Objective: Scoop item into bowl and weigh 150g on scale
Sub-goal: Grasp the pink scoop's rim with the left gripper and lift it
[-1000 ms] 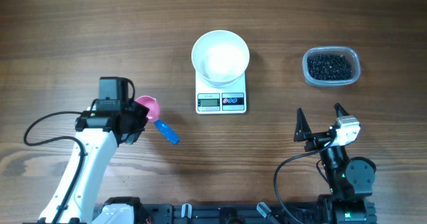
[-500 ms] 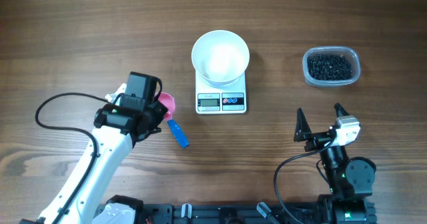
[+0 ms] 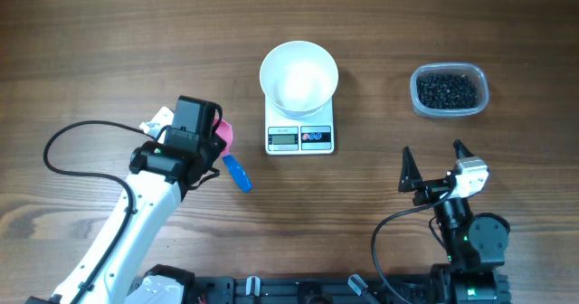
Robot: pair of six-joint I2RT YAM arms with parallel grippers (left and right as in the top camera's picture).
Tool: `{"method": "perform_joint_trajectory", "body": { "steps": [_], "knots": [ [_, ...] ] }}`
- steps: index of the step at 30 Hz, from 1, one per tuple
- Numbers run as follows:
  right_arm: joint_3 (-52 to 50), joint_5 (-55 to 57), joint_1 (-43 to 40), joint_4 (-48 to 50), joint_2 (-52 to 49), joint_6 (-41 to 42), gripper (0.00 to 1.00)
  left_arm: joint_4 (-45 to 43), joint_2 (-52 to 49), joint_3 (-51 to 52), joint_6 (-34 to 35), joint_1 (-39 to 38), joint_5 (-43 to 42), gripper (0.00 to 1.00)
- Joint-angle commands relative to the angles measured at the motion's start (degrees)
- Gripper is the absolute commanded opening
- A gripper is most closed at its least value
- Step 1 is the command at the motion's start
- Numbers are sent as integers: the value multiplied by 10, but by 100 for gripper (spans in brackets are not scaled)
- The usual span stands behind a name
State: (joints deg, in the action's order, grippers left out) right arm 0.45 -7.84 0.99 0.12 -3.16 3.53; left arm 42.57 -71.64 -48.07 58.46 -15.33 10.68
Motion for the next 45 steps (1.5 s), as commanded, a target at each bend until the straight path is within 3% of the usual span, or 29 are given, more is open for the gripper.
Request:
{"method": "perform_joint_trajectory", "body": {
  "steps": [1,6,12,36,39,45],
  "knots": [
    [-1,4,3,3,1,-4,100,-5,8,-11,5,-3,7,4],
    [-1,4,3,3,1,-4,100,-5,8,-11,10,-3,-3,4],
    [-1,4,3,3,1,-4,100,-4,8,-11,126,-2,-3,4],
    [-1,4,3,3,1,-4,100,-16,8,-27,129,-2,-2,4],
    [-1,4,3,3,1,-4,100,13,8,-50,179,0,-4,4],
    [-1,4,3,3,1,-4,100,2,8,-65,189,24,-77,4]
  ]
}}
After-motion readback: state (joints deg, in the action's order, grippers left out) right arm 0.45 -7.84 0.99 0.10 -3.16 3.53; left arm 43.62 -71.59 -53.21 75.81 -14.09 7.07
